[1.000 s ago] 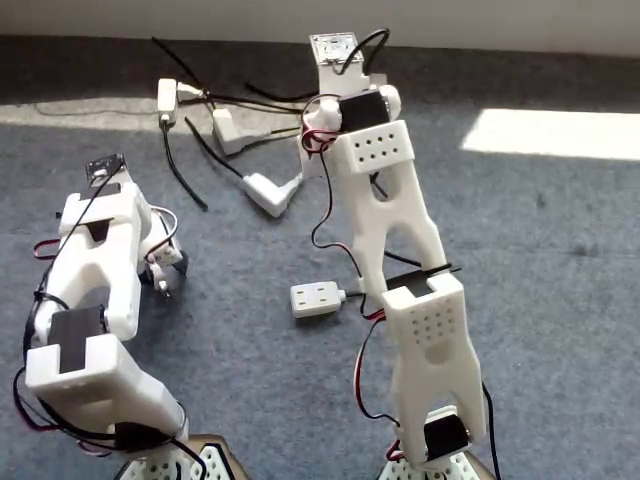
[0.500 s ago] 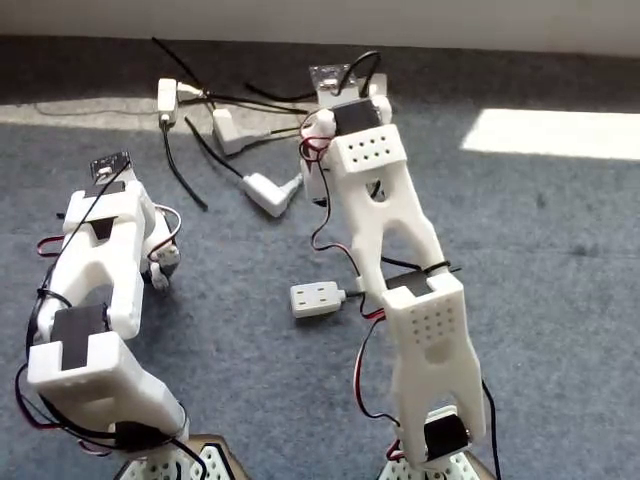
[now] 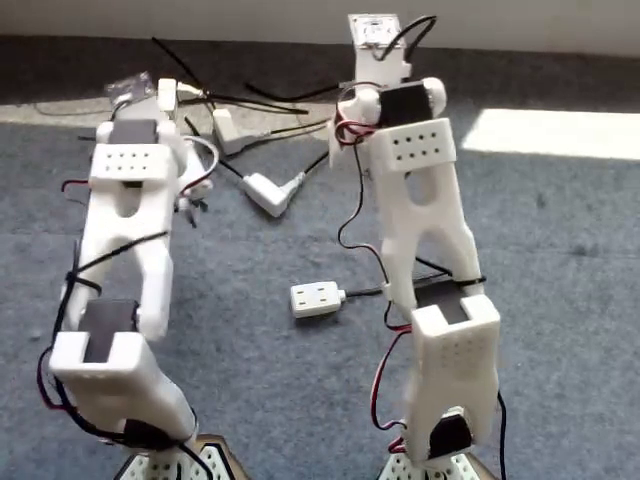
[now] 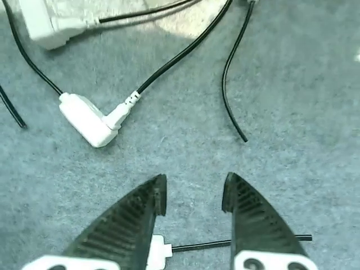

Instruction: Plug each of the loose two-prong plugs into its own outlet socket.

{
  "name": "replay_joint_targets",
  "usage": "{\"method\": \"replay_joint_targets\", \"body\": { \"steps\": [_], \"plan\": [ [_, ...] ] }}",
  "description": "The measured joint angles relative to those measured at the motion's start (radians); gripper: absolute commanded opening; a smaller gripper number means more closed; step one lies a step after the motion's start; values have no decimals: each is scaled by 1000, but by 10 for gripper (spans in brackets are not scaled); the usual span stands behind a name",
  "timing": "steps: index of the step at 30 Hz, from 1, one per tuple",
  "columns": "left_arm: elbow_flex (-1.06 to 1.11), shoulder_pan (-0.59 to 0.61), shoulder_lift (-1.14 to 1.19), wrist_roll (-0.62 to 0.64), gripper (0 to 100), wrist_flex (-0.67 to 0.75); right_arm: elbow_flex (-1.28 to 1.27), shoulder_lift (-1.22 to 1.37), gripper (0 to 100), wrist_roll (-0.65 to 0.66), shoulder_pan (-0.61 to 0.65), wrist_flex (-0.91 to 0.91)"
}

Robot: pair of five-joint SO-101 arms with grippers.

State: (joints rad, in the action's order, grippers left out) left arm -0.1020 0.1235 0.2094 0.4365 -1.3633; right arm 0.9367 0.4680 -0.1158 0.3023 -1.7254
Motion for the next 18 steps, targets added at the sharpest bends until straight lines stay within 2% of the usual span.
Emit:
{"method": "replay_joint_targets", "body": {
  "steps": [6, 9, 13, 18],
  "plan": [
    [-221, -238, 0, 34, 6, -26, 0, -72, 170, 0, -166, 0],
    [-290, -315, 0, 66, 5, -25, 0, -91, 170, 0, -264, 0],
    [-308, -382, 0, 163, 5, 21, 0, -92, 170, 0, -338, 0],
    [-270, -473, -94, 180, 5, 60, 0, -92, 170, 0, -394, 0]
  ]
}}
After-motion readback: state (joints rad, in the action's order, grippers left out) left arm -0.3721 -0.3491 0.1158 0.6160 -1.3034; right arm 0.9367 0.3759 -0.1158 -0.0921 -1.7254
